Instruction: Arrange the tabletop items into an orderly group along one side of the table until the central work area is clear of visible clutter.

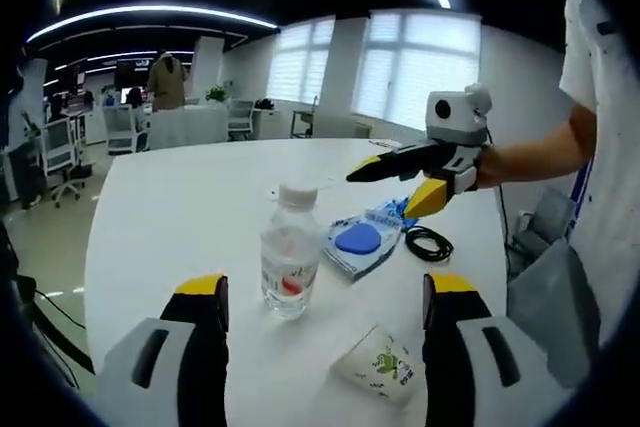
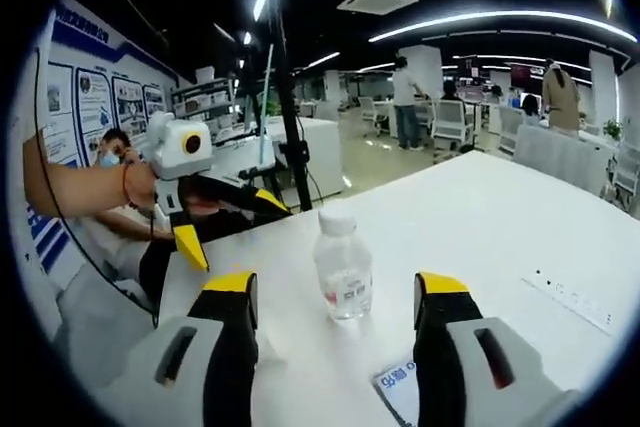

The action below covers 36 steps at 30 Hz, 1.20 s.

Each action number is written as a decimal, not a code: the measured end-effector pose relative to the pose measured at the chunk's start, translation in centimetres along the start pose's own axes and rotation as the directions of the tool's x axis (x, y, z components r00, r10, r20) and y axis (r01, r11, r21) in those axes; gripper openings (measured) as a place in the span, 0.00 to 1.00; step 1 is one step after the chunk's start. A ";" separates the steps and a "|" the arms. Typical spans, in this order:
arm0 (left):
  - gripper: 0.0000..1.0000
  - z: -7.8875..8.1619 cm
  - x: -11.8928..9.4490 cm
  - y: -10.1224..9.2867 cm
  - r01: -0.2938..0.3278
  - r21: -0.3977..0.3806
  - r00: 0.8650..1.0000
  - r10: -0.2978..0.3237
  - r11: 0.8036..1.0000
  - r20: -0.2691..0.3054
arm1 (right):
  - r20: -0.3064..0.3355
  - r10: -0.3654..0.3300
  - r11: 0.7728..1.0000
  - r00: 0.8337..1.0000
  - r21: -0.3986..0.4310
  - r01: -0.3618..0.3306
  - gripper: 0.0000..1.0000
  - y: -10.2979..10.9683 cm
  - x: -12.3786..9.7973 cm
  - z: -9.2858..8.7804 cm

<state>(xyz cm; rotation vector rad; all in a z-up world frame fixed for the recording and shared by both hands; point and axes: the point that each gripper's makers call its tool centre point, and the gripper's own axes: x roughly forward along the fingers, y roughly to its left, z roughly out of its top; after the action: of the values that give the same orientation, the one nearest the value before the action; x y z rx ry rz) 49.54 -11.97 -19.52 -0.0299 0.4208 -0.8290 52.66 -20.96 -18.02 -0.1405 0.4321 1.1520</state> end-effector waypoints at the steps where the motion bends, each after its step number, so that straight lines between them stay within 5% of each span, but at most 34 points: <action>1: 0.81 -0.1 -0.1 -0.1 -0.001 0.001 1.000 0.001 1.000 -0.002 | -0.004 0.003 1.000 1.000 0.000 -0.003 0.62 0.0 0.0 -0.1; 8: 0.81 -0.4 -0.8 -0.6 -0.002 -0.015 1.000 0.003 1.000 0.004 | -0.066 0.085 0.996 0.994 -0.015 -0.086 0.57 1.5 0.4 -1.9; 18: 0.81 -2.0 -1.7 -0.9 -0.015 -0.023 0.999 0.014 1.000 -0.033 | -0.167 0.217 0.975 0.962 -0.004 -0.221 0.54 4.1 1.8 -5.2; 34: 0.81 -3.4 -2.0 -1.7 -0.021 -0.070 0.999 0.018 0.997 -0.044 | -0.275 0.423 0.903 0.863 0.050 -0.427 0.38 6.6 4.1 -8.6; 36: 0.81 -3.5 -2.1 -1.7 -0.026 -0.079 0.999 0.023 0.997 -0.042 | -0.272 0.468 0.882 0.841 0.082 -0.464 0.35 7.0 4.2 -8.6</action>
<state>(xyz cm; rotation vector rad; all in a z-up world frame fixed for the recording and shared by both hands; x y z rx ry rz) 45.79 -11.12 -21.72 -0.0815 0.4919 -0.7895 45.51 -17.31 -26.78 -0.1981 0.7601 1.6196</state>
